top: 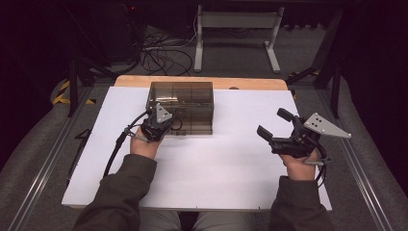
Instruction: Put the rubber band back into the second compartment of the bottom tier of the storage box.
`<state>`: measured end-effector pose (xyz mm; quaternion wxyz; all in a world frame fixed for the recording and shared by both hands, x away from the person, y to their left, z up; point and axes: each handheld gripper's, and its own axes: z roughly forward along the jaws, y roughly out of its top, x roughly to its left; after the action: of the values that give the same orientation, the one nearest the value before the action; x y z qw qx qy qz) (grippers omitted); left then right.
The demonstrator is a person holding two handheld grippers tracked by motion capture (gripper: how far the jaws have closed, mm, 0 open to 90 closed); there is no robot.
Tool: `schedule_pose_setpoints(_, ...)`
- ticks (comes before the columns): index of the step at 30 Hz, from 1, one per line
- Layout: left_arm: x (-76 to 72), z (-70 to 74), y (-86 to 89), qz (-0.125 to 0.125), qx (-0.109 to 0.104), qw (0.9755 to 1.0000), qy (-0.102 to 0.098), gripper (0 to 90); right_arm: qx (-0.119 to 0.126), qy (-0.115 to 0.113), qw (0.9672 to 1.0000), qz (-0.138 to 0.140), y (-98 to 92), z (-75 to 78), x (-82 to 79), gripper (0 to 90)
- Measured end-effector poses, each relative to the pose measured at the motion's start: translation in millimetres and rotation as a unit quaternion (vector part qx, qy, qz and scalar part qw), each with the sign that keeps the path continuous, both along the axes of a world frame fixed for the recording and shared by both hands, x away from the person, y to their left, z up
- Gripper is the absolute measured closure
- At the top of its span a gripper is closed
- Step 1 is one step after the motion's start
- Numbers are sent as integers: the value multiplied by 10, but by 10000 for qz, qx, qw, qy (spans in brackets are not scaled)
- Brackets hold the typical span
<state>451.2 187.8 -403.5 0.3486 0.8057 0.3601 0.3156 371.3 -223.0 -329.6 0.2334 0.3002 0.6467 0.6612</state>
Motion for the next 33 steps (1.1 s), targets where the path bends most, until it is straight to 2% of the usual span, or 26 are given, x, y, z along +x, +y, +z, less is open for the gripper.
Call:
schedule_pose_setpoints(3,20,-24,-13,27,-9,10000,-18,863,9,-1,10000,-1,-4,1,0,4)
schedule_pose_setpoints(5,35,-57,-34,10,5,10000,54,862,7,-1,10000,2,-4,0,1,4)
schedule_pose_setpoints(14,97,-156,-69,58,77,9999,144,863,-2,15,10000,3,-2,-3,4,4)
schedule_pose_setpoints(19,133,-220,-83,80,144,9995,279,862,-5,30,10000,10,1,-8,9,4)
schedule_pose_setpoints(27,202,-318,-102,249,139,9987,424,862,-14,61,10000,35,11,-15,16,4)
schedule_pose_setpoints(33,230,-331,-98,292,146,9986,412,862,-25,72,10000,42,14,-19,21,4)
